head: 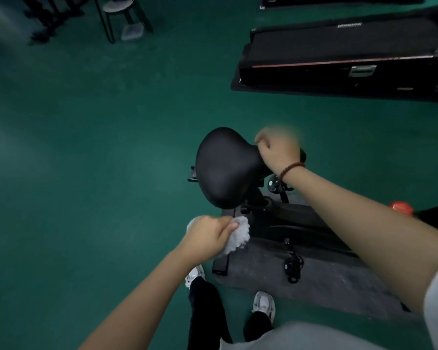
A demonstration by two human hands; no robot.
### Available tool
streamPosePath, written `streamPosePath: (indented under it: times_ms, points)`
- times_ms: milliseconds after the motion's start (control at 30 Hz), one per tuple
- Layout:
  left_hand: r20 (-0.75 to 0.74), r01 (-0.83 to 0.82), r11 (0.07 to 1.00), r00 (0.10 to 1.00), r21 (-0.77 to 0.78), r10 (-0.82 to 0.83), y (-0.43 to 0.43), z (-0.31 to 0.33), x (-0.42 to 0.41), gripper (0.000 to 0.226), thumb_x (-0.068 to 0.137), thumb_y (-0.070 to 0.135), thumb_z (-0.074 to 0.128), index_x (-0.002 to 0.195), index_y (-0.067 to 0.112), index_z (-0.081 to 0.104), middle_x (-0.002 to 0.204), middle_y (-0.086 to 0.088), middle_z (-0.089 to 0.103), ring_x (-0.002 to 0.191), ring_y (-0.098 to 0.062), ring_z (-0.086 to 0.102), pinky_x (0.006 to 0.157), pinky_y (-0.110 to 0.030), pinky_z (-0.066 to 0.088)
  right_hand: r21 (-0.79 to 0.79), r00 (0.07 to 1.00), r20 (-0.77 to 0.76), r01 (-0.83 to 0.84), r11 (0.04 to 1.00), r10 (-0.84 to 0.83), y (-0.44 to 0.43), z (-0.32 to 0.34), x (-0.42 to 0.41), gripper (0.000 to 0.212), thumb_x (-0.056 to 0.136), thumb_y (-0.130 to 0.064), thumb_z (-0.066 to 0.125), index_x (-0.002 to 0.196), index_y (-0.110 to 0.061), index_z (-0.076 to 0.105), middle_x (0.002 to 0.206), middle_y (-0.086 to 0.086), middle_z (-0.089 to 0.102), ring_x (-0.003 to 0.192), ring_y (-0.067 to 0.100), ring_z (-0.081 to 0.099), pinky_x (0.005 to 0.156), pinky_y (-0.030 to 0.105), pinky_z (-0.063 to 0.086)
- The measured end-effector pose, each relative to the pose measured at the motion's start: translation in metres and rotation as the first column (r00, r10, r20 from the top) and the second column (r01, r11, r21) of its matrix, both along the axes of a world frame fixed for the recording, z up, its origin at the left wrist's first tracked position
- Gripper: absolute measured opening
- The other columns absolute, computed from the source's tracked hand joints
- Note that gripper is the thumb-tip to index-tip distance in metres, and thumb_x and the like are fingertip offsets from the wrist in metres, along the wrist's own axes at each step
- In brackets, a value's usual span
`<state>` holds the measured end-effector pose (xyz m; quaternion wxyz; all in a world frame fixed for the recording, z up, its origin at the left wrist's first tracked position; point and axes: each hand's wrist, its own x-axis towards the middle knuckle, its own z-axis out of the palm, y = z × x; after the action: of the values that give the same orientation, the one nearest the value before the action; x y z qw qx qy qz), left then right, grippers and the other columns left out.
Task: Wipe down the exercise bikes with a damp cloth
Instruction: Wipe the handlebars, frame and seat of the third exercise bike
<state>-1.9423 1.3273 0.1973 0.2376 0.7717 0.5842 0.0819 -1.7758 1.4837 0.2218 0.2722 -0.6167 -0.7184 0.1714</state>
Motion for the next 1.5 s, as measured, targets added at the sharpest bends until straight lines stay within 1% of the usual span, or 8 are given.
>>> streamPosePath:
  times_ms: [167, 300, 400, 600, 800, 967, 1067, 1500]
  points:
    - [0.386, -0.227, 0.961, 0.91, 0.156, 0.153, 0.024, 0.05, -0.011, 0.034, 0.093, 0.039, 0.039, 0.08, 0.012, 0.053, 0.069, -0.002, 0.057, 0.064, -0.015, 0.052, 0.06, -0.029, 0.04, -0.147, 0.809, -0.519, -0.403, 0.903, 0.277, -0.04, 0.006, -0.025, 0.014, 0.091, -0.021, 0.05, 0.092, -0.016, 0.063, 0.088, -0.003, 0.065, 0.088, 0.017, 0.061, 0.087, 0.035, 0.046]
    - [0.713, -0.329, 0.944, 0.668, 0.024, 0.214, 0.059, 0.086, -0.004, 0.012, 0.095, 0.021, 0.047, 0.105, 0.018, 0.054, 0.095, 0.009, 0.061, 0.09, -0.006, 0.06, 0.078, -0.022, 0.049, -0.41, 0.397, -0.906, -0.738, 0.535, -0.147, -0.055, 0.029, -0.041, 0.056, 0.084, -0.058, 0.035, 0.123, -0.023, 0.053, 0.12, 0.002, 0.059, 0.111, 0.02, 0.057, 0.099, 0.044, 0.043]
    - [0.737, -0.238, 0.971, 0.657, 0.001, 0.16, 0.079, 0.091, 0.006, 0.014, 0.091, 0.015, 0.051, 0.103, 0.023, 0.054, 0.102, 0.008, 0.062, 0.1, -0.01, 0.059, 0.086, -0.03, 0.05, -0.392, 0.261, -0.914, -0.767, 0.508, -0.311, -0.058, 0.038, -0.04, 0.061, 0.078, -0.059, 0.042, 0.126, -0.021, 0.051, 0.123, 0.006, 0.058, 0.119, 0.028, 0.053, 0.098, 0.052, 0.043]
    - [0.518, -0.037, 0.992, 0.855, 0.124, -0.033, 0.109, 0.071, 0.01, 0.041, 0.083, 0.032, 0.046, 0.124, 0.031, 0.05, 0.117, 0.008, 0.052, 0.111, -0.014, 0.038, 0.102, -0.039, 0.032, -0.427, 0.324, -0.892, -0.37, 0.825, -0.316, -0.05, 0.053, -0.019, 0.021, 0.096, -0.008, 0.04, 0.106, -0.005, 0.058, 0.084, 0.002, 0.065, 0.076, 0.012, 0.062, 0.068, 0.021, 0.052]
    - [0.462, -0.008, 0.997, 0.887, 0.079, -0.029, 0.138, 0.055, -0.006, 0.045, 0.085, 0.042, 0.034, 0.124, 0.027, 0.051, 0.124, 0.007, 0.053, 0.12, -0.014, 0.038, 0.106, -0.046, 0.027, -0.031, 0.872, -0.231, 0.436, 0.899, -0.431, -0.018, 0.07, 0.02, 0.033, 0.083, -0.03, 0.061, 0.057, -0.021, 0.043, 0.067, -0.002, 0.046, 0.075, 0.018, 0.043, 0.062, 0.029, 0.034]
    - [0.328, 0.106, 0.985, 0.933, 0.139, -0.147, 0.159, 0.038, -0.04, 0.039, 0.084, 0.034, 0.038, 0.113, 0.017, 0.059, 0.116, 0.001, 0.058, 0.114, -0.017, 0.046, 0.1, -0.038, 0.034, -0.094, 0.868, -0.063, 0.486, 0.869, -0.492, -0.019, 0.005, -0.003, 0.014, 0.087, -0.02, 0.054, 0.093, -0.012, 0.044, 0.081, 0.005, 0.053, 0.084, 0.03, 0.055, 0.058, 0.031, 0.032]
    - [0.259, 0.228, 0.954, 0.926, 0.195, -0.275, 0.179, 0.032, -0.056, 0.03, 0.087, 0.024, 0.046, 0.112, 0.013, 0.059, 0.114, -0.003, 0.06, 0.11, -0.02, 0.051, 0.097, -0.034, 0.037, 0.019, 0.811, -0.119, 0.579, 0.815, -0.573, -0.027, -0.013, -0.023, 0.038, 0.091, -0.013, 0.049, 0.129, -0.013, 0.047, 0.124, 0.012, 0.057, 0.127, 0.03, 0.043, 0.1, 0.04, 0.038]
    - [0.188, 0.402, 0.898, 0.882, 0.177, -0.432, 0.234, 0.018, -0.015, 0.025, 0.089, 0.009, 0.041, 0.1, 0.011, 0.064, 0.106, -0.01, 0.065, 0.105, -0.029, 0.053, 0.086, -0.034, 0.038, 0.073, 0.83, -0.334, 0.496, 0.865, -0.447, -0.127, -0.061, -0.138, 0.044, 0.093, -0.022, 0.043, 0.135, -0.009, 0.037, 0.141, 0.002, 0.036, 0.136, 0.014, 0.026, 0.115, 0.026, 0.02]
